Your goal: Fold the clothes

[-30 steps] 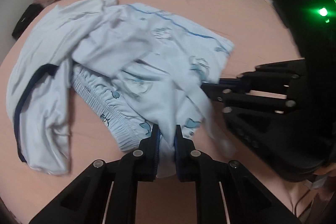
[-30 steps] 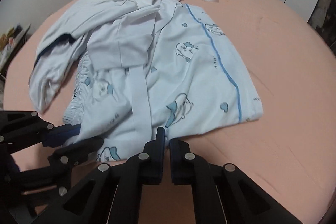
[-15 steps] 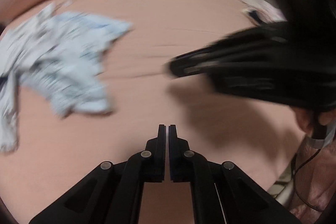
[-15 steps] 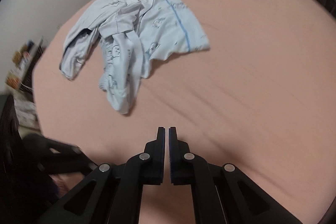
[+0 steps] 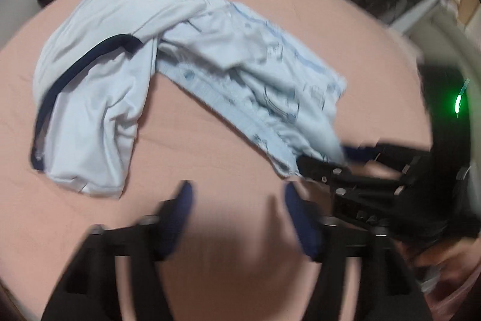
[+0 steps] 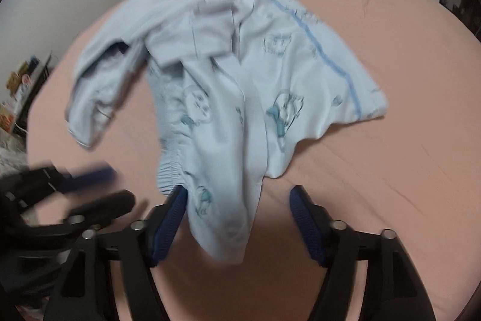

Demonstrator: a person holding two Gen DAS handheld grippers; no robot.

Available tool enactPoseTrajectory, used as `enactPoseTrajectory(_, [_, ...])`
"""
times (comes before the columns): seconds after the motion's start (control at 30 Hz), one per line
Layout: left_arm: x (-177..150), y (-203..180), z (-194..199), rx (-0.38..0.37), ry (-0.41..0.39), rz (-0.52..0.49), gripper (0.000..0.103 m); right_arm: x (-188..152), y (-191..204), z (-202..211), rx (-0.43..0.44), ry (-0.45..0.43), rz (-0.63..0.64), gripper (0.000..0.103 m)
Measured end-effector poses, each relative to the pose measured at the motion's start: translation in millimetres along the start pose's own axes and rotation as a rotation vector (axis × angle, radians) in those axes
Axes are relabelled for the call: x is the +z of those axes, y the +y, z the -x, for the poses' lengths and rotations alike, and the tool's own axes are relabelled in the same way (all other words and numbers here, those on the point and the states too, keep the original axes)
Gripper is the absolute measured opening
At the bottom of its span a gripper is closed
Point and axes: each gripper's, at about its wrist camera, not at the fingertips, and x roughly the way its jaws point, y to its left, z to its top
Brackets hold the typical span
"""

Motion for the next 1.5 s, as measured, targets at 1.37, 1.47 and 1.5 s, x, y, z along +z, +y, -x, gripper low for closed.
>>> enactPoseTrajectory(1.37, [-74, -304, 16, -0.375, 0.118, -0.339, 0.015, -182, -125, 171, -0.006, -0.078, -0.181, 0.017])
enactPoseTrajectory(1.47, [-86, -323, 13, -0.405, 0.150, -0.347, 0.016, -202, -132, 188, -0.058, -0.092, -0.175, 0.051])
enactPoseTrajectory(1.5, [-89, -328, 11, -0.407, 0.162, -0.352, 0.016, -204, -134, 191, -0.054, -0.108, -0.184, 0.054])
